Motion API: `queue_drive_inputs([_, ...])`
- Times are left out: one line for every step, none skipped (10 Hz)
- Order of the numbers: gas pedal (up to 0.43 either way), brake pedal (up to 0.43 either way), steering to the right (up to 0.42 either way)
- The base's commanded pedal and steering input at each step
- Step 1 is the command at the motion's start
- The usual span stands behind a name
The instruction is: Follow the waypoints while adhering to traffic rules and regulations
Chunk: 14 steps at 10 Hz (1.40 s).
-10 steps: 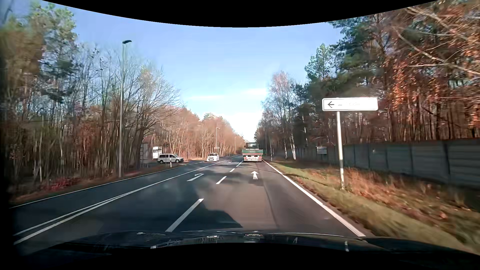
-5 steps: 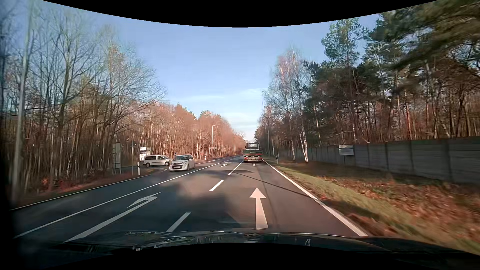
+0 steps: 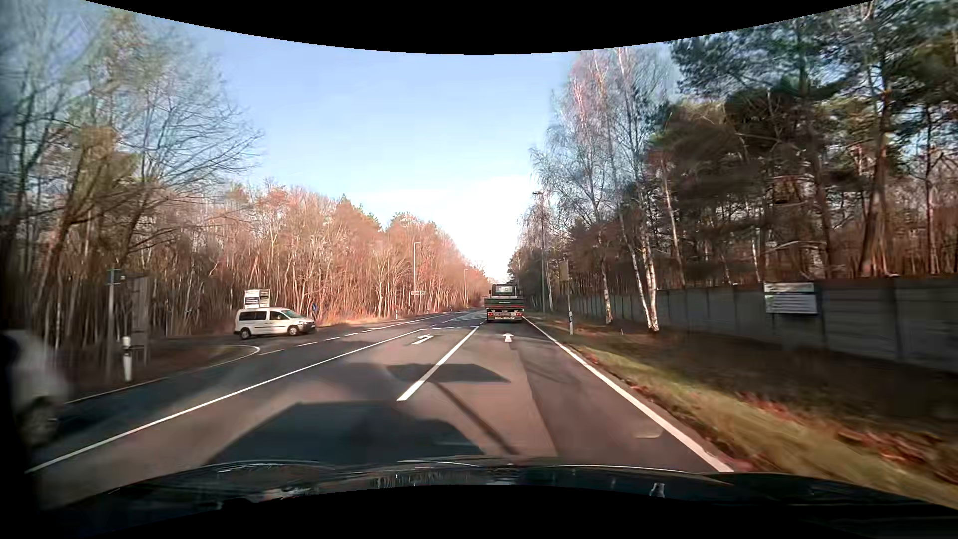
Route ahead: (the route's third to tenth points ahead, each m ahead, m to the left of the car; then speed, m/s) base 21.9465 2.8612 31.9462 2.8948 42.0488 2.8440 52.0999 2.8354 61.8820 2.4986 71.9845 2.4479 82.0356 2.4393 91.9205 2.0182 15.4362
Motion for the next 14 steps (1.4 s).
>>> queue_drive_inputs([0.13, 0.0, -0.001])
queue_drive_inputs([0.13, 0.0, -0.001])
queue_drive_inputs([0.13, 0.0, -0.001])
queue_drive_inputs([0.13, 0.0, -0.001])
queue_drive_inputs([0.13, 0.0, -0.001])
queue_drive_inputs([0.13, 0.0, -0.001])
queue_drive_inputs([0.13, 0.0, -0.001])
queue_drive_inputs([0.13, 0.0, -0.001])
queue_drive_inputs([0.13, 0.0, -0.001])
queue_drive_inputs([0.13, 0.0, -0.001])
queue_drive_inputs([0.13, 0.0, -0.001])
queue_drive_inputs([0.13, 0.0, -0.001])
queue_drive_inputs([0.13, 0.0, -0.001])
queue_drive_inputs([0.13, 0.0, -0.001])
